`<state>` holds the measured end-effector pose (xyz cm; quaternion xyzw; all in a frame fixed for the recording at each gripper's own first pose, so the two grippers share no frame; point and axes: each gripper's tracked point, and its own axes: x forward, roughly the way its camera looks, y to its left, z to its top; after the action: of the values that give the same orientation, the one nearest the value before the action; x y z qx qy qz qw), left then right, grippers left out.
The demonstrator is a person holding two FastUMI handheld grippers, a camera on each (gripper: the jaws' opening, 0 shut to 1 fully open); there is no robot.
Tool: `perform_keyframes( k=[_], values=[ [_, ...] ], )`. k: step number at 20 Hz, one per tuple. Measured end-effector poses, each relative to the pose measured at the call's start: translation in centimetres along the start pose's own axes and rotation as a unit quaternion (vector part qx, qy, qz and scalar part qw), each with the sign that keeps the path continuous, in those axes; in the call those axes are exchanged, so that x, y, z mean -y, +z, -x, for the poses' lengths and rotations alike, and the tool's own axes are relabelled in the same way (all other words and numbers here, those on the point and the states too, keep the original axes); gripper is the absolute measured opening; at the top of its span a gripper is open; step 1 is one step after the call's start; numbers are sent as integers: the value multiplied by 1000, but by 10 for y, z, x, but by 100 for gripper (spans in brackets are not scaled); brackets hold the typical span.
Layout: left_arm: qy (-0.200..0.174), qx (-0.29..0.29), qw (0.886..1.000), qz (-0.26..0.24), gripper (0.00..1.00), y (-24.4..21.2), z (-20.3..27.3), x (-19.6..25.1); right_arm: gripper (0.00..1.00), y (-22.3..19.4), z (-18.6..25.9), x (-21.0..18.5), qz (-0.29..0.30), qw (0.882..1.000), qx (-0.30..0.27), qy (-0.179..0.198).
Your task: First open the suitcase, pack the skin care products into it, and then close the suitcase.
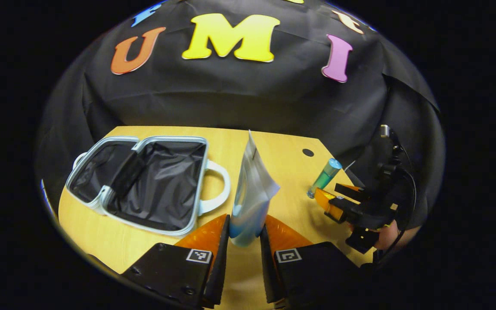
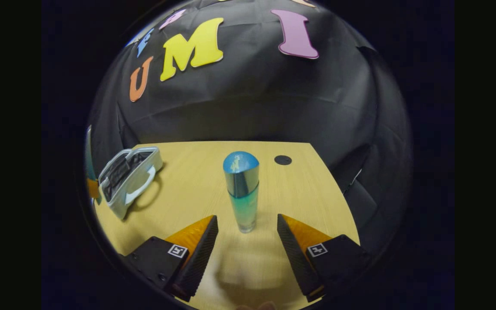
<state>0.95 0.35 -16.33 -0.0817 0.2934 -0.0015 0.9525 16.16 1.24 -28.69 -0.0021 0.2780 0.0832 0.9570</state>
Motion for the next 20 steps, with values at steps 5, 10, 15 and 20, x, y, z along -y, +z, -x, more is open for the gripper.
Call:
perform_keyframes(
  k=[5, 10, 15, 20],
  values=[
    [51, -2, 998, 36, 40, -5, 20, -55, 61, -8, -31, 1, -3, 1000, -23, -12],
    [65, 0, 997, 34, 40, 6, 24, -98, 34, -7, -14, -10, -28, 999, -40, 4],
    [29, -33, 999, 28, 40, 26, -3, -147, 35, 15, 66, -42, -35, 997, -34, 52],
    [-28, -163, 984, 64, 40, 6, -50, -181, 35, 28, 149, -84, -48, 990, -57, 118]
  ],
)
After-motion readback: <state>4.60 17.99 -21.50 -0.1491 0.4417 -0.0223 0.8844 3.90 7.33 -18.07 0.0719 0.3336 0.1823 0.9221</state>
